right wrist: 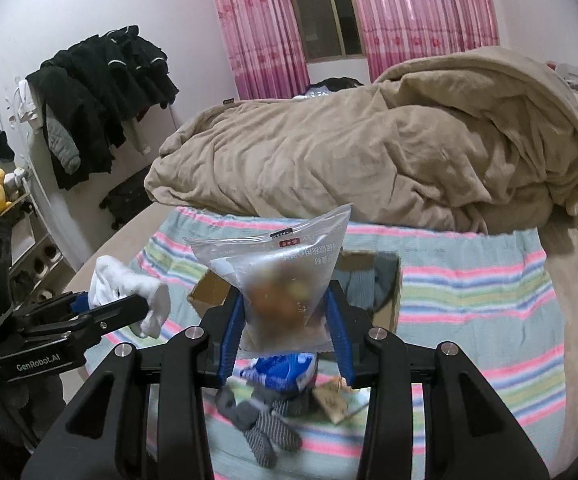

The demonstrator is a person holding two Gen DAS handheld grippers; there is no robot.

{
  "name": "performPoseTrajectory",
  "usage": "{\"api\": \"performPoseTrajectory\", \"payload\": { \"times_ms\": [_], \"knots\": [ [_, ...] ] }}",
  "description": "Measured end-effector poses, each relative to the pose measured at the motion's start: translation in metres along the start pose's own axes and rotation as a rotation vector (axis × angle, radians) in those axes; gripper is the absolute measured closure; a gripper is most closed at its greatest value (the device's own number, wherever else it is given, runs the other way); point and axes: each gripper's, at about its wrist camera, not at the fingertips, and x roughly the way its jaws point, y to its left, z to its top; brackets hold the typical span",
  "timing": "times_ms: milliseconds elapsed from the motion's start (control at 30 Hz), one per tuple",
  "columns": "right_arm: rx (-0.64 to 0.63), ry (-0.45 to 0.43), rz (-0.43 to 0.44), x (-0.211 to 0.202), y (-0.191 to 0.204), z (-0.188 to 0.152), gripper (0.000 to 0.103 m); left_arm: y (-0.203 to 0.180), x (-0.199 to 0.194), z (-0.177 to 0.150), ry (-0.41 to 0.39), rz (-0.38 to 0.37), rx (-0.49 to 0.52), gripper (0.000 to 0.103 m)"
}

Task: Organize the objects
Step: 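Carry the white socks into the box with the left tool while the right tool places the snack bag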

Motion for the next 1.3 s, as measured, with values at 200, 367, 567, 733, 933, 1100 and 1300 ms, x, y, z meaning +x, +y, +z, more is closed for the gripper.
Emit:
{"api": "performPoseTrajectory", "payload": {
  "times_ms": [200, 367, 567, 733, 933, 1100, 1300],
  "knots": [
    [-0.003, -0.002, 0.006, 0.024, -0.003, 0.014, 0.061, 0.004, 0.029, 0.018, -0.006, 0.018, 0.042, 0.049],
    [-0.003, 0.034, 0.010, 0.055, -0.008, 0.017, 0.061, 0.016, 0.061, 0.024, 0.016, 0.039, 0.049, 0.049],
    [0.021, 0.103, 0.019, 0.102, -0.017, 0.009, 0.061, 0.030, 0.099, 0.016, 0.074, 0.052, 0.021, 0.048],
    [0.043, 0.167, 0.025, 0.131, -0.023, -0.004, 0.061, 0.037, 0.124, 0.005, 0.124, 0.053, 0.000, 0.048],
    [0.072, 0.243, 0.028, 0.156, -0.030, -0.022, 0.061, 0.039, 0.146, -0.006, 0.194, 0.068, 0.018, 0.047],
    [0.080, 0.290, 0.030, 0.169, -0.033, -0.032, 0.060, 0.037, 0.147, -0.010, 0.206, 0.079, 0.039, 0.043],
    [0.069, 0.259, 0.024, 0.160, -0.032, -0.030, 0.029, 0.034, 0.140, -0.007, 0.213, 0.090, 0.031, 0.040]
  ]
}}
